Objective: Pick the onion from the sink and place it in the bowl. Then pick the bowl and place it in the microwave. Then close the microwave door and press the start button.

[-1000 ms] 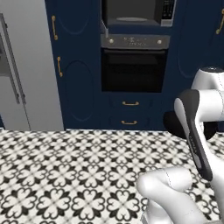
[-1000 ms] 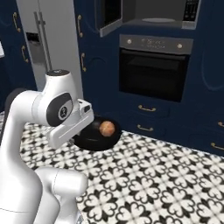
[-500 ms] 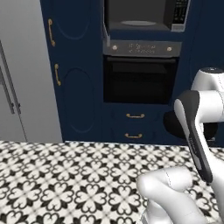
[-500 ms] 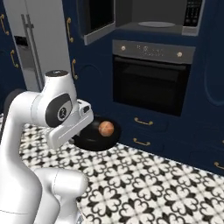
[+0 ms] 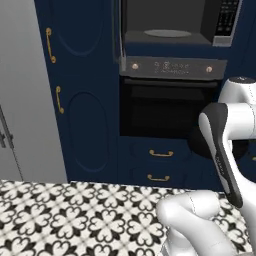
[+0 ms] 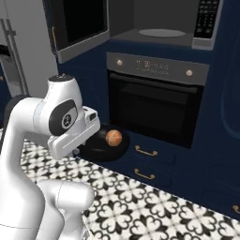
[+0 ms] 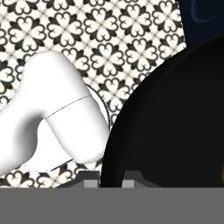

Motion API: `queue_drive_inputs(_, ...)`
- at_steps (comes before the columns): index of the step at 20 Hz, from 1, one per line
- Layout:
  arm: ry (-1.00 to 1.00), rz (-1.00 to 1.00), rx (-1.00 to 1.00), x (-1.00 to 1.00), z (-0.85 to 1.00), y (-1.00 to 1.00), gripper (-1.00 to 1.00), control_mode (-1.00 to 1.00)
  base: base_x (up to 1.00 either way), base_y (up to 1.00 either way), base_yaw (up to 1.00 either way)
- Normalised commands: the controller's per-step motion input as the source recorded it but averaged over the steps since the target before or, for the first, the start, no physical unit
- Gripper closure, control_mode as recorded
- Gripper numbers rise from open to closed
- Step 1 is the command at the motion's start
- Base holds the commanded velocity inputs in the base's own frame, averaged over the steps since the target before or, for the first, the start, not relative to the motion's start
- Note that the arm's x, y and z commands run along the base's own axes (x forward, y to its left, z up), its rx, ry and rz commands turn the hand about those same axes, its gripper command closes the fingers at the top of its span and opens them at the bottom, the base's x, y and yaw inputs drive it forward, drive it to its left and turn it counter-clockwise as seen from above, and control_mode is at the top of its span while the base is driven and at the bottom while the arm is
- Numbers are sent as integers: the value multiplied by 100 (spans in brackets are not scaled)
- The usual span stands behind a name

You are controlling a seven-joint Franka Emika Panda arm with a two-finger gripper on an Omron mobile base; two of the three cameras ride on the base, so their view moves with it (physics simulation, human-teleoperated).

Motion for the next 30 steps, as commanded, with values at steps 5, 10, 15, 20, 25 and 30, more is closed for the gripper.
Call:
queue_drive_inputs(5, 0, 0, 0, 0, 0, 0, 100, 100, 79, -16, 3)
queue_drive_inputs(10, 0, 0, 0, 0, 0, 0, 100, 100, 90, -2, 0)
queue_drive_inputs(15, 0, 0, 0, 0, 0, 0, 100, 100, 69, 0, 0)
queue_drive_inputs(20, 0, 0, 0, 0, 0, 0, 100, 100, 64, 0, 0)
queue_drive_inputs(25, 0, 0, 0, 0, 0, 0, 100, 100, 46, 1, 0)
queue_drive_inputs(30, -30, 0, -6, -9, 0, 11, 100, -100, 0, 0, 0)
